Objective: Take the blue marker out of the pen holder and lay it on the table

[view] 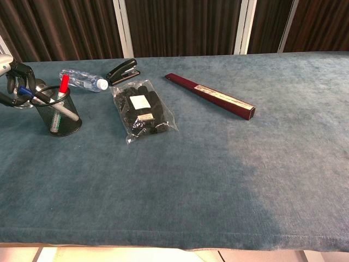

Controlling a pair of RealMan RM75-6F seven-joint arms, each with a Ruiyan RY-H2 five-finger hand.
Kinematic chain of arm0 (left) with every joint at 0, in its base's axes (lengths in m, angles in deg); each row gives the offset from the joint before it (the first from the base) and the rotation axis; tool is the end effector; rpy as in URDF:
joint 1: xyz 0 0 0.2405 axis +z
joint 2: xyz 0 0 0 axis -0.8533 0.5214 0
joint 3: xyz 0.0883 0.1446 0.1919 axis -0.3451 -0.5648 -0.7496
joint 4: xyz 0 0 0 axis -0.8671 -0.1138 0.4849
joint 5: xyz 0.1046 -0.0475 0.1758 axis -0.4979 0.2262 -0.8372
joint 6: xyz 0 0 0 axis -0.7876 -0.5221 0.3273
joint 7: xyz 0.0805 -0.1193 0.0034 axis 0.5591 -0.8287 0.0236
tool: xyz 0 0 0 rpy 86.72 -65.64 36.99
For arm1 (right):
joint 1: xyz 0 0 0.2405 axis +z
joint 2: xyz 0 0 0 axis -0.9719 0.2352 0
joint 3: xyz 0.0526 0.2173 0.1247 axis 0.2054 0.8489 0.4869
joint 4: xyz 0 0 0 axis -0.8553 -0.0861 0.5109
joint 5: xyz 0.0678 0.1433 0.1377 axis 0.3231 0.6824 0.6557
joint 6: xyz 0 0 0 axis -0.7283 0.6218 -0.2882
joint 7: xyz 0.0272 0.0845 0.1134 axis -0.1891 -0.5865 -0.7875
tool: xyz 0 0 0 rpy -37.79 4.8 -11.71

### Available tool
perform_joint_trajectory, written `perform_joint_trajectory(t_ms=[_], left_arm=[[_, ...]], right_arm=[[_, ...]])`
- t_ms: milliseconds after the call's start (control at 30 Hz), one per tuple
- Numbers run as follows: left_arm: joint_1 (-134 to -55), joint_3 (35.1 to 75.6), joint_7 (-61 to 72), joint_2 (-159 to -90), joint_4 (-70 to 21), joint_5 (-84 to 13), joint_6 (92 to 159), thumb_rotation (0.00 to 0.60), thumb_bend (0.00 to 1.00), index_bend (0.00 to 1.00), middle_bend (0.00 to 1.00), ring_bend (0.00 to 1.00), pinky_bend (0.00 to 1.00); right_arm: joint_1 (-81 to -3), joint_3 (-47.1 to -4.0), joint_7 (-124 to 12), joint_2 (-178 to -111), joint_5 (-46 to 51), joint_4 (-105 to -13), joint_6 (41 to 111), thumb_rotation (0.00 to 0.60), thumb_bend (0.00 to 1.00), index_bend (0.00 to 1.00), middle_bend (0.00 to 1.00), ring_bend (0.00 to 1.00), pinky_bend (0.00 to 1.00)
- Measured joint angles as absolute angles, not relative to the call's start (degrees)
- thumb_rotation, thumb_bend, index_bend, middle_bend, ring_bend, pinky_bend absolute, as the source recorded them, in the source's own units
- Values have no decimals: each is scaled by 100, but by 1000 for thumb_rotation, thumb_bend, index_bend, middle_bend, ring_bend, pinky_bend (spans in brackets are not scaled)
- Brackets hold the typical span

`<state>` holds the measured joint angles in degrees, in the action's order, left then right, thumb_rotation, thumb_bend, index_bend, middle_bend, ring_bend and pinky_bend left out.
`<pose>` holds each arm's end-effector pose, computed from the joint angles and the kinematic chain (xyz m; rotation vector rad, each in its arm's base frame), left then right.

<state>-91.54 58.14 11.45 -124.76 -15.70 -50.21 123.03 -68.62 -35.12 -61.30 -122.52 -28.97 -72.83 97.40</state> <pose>-0.2694 0.3725 0.0828 -1.6014 -0.6949 -0.8245 -0.3051 -0.1888 0.1670 1.5491 -0.8481 0.9850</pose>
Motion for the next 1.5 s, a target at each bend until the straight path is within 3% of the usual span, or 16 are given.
perform_joint_trajectory(t_ms=[233,433,900,1133,1500], left_arm=[[-9118,5785,1097,-12297,-1759,-5113,12450,600,546,715,756,645,350],[-9001,5764,1187,-11942,-2306,-5220,12753,600,595,722,764,649,342],[-8751,6081,1155,-11213,-3969,-5715,13945,600,584,712,765,648,345],[-9186,6128,1663,-11954,-3831,-5796,13726,600,585,705,762,640,336],[-9921,6209,3576,-13607,-2343,-5356,13239,600,584,704,762,631,316]], right_arm=[[-6867,-3515,-6162,-12229,-2928,-7299,9771,600,52,0,44,0,0],[-6870,-3515,-6187,-12236,-2945,-7282,9794,600,52,0,44,0,0],[-6883,-3515,-6198,-12209,-2986,-7285,9852,600,52,0,44,0,0],[-6852,-3517,-6183,-12221,-3005,-7292,9811,600,52,0,44,0,0],[-6915,-3537,-6211,-12178,-2987,-7290,9879,600,51,0,45,0,0]])
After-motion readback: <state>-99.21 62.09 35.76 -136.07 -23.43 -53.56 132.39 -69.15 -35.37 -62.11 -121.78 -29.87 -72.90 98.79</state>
